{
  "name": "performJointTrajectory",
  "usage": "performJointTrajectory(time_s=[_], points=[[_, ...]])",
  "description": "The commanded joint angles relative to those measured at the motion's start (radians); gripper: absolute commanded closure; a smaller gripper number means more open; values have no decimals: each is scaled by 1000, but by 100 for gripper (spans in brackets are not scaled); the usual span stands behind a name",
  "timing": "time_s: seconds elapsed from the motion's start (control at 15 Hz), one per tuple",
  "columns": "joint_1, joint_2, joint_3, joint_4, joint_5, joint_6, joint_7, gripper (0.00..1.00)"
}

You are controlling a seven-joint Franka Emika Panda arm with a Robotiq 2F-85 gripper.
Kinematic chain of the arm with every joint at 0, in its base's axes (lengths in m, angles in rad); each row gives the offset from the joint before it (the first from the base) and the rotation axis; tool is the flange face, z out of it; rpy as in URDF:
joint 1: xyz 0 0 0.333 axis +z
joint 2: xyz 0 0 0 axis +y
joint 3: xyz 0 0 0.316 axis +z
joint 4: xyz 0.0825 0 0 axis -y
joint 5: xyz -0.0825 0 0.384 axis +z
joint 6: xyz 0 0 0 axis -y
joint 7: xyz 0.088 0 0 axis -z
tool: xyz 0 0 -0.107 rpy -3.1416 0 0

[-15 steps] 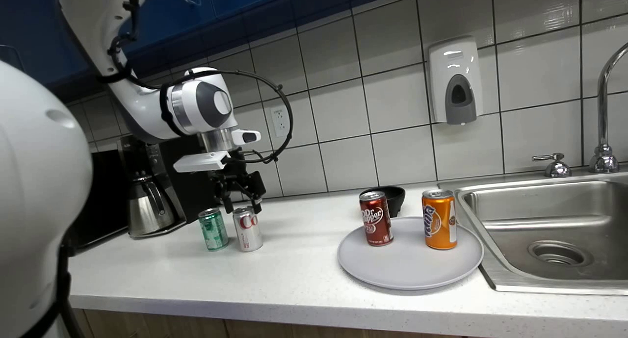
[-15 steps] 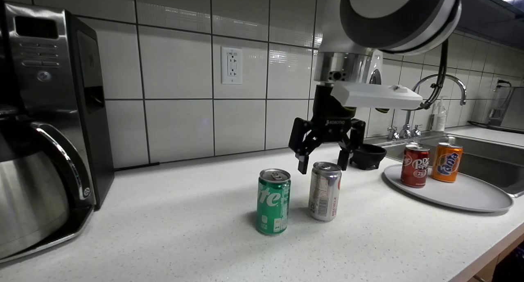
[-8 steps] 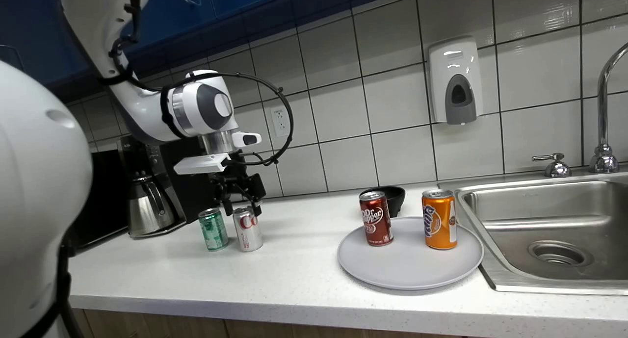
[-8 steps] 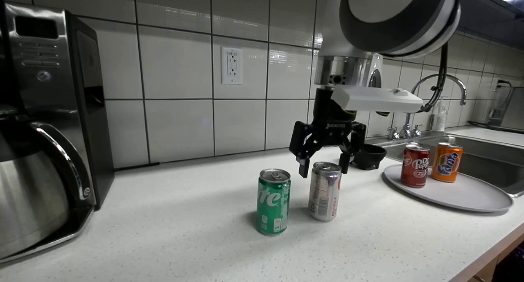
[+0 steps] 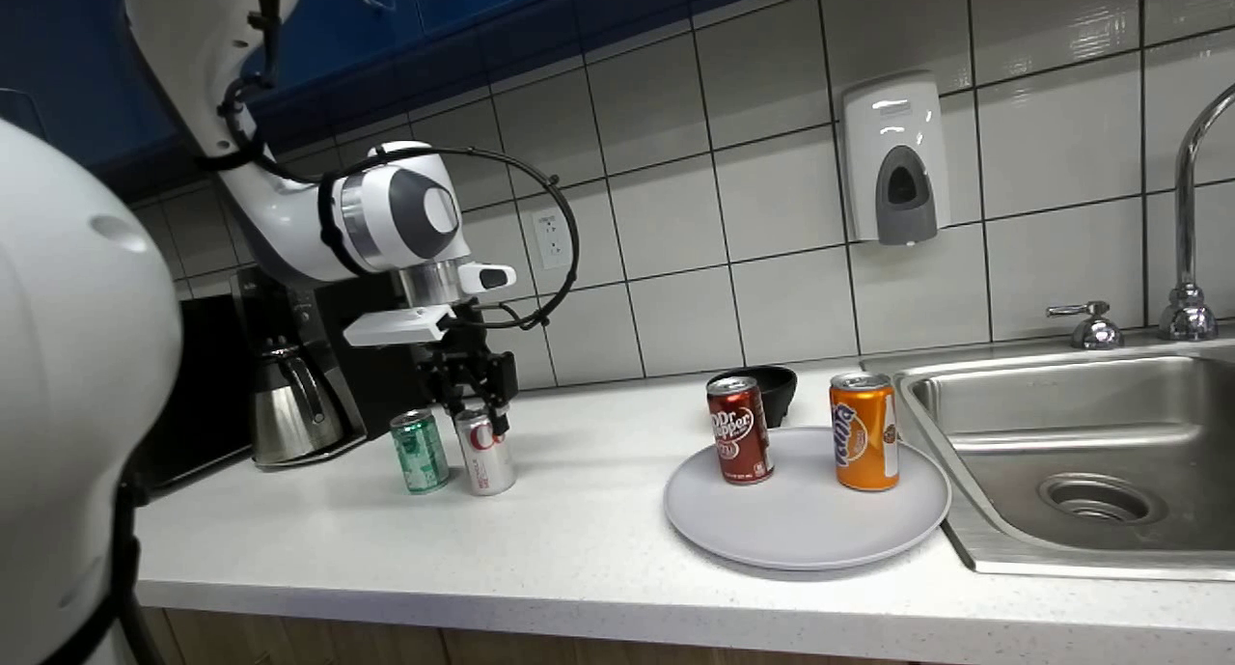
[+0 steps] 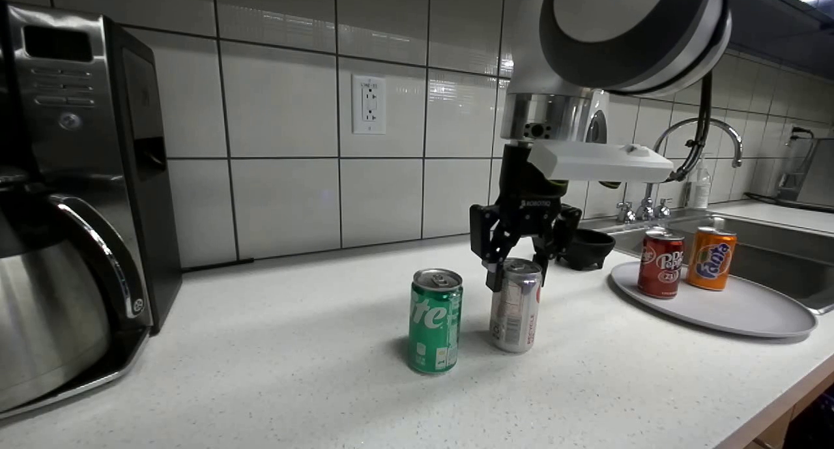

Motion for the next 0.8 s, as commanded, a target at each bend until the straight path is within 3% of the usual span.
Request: performJointTrajectory(time_s=[0.0,0.73], points=[[-7,-8,1,7,17,-18,-28,62],[-11,-103,0,-15,11,-23,-15,62]])
